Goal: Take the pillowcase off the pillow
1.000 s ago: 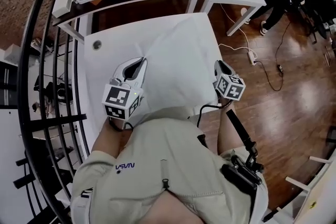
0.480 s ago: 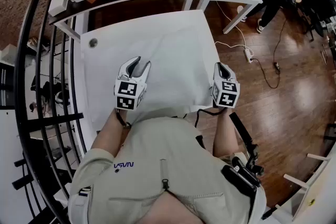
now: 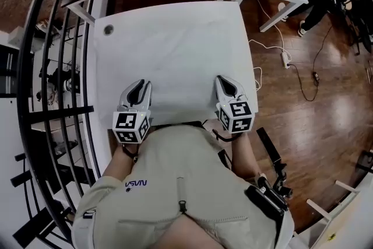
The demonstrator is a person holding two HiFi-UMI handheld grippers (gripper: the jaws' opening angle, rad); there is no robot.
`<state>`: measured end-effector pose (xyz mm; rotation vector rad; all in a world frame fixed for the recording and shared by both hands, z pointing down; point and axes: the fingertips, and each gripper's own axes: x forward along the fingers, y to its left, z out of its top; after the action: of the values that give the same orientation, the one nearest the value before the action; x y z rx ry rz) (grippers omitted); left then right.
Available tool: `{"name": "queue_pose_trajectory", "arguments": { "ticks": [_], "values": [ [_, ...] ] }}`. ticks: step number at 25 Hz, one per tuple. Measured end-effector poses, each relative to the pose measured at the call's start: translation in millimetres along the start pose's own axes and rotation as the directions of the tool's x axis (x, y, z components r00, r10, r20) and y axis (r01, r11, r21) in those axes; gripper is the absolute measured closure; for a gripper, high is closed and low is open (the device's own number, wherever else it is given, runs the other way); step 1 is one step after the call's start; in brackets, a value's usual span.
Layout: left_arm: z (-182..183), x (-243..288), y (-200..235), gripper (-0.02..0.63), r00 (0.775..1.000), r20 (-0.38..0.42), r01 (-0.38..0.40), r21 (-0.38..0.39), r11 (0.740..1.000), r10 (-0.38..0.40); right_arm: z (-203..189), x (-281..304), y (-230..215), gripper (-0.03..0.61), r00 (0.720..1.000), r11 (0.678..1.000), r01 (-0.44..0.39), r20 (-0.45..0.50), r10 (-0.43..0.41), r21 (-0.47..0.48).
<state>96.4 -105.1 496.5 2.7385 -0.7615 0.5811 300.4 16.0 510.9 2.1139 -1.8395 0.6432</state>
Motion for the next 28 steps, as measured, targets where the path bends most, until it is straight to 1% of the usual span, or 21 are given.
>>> {"name": "queue_pose_trajectory", "arguments": {
  "ticks": [2,4,8,11,15,17,19,22,25,28],
  "values": [
    [-5,0,-5,0.54,1.0,-0.011,-0.025,-0.001,1.0,0.025,-29,15,7,0.574,0.995,0.997,0.034,-0.088,-0.041,-0.073],
    [-11,-1,-10,0.554,0.998,-0.023,-0.059,-0.009,0.998,0.059,-46,20,13,0.574,0.992,0.993,0.025,-0.122,-0.039,-0.116],
    [-24,-7,-14,0.568,0.989,-0.035,-0.142,-0.036,0.989,0.14,-51,17,9,0.574,0.998,0.995,0.002,-0.062,-0.008,-0.097],
    [-27,-17,-16,0.571,0.981,-0.011,-0.195,-0.027,0.98,0.195,-39,13,7,0.574,1.0,0.993,0.016,-0.018,-0.018,-0.115],
    [-13,-32,-12,0.607,0.969,0.057,-0.242,0.011,0.97,0.241,1,-2,19,0.574,0.996,0.99,0.04,0.088,-0.028,-0.137],
    [2,-38,-13,0.607,0.965,0.112,-0.243,0.026,0.97,0.239,22,-11,26,0.574,0.987,0.989,0.057,0.159,-0.035,-0.137],
    [18,-48,-15,0.607,0.958,0.173,-0.239,0.051,0.97,0.227,41,-21,34,0.574,0.971,0.988,0.085,0.234,-0.053,-0.129],
    [33,-77,-12,0.607,0.94,0.25,-0.264,0.095,0.96,0.234,68,-44,57,0.574,0.936,0.989,0.117,0.343,-0.078,-0.095],
    [32,-113,-2,0.607,0.922,0.296,-0.29,0.1,0.952,0.249,85,-65,89,0.574,0.906,0.987,0.132,0.414,-0.083,-0.09],
    [24,-145,11,0.607,0.915,0.322,-0.286,0.093,0.954,0.243,90,-82,123,0.574,0.886,0.986,0.146,0.454,-0.094,-0.081]
  ]
}}
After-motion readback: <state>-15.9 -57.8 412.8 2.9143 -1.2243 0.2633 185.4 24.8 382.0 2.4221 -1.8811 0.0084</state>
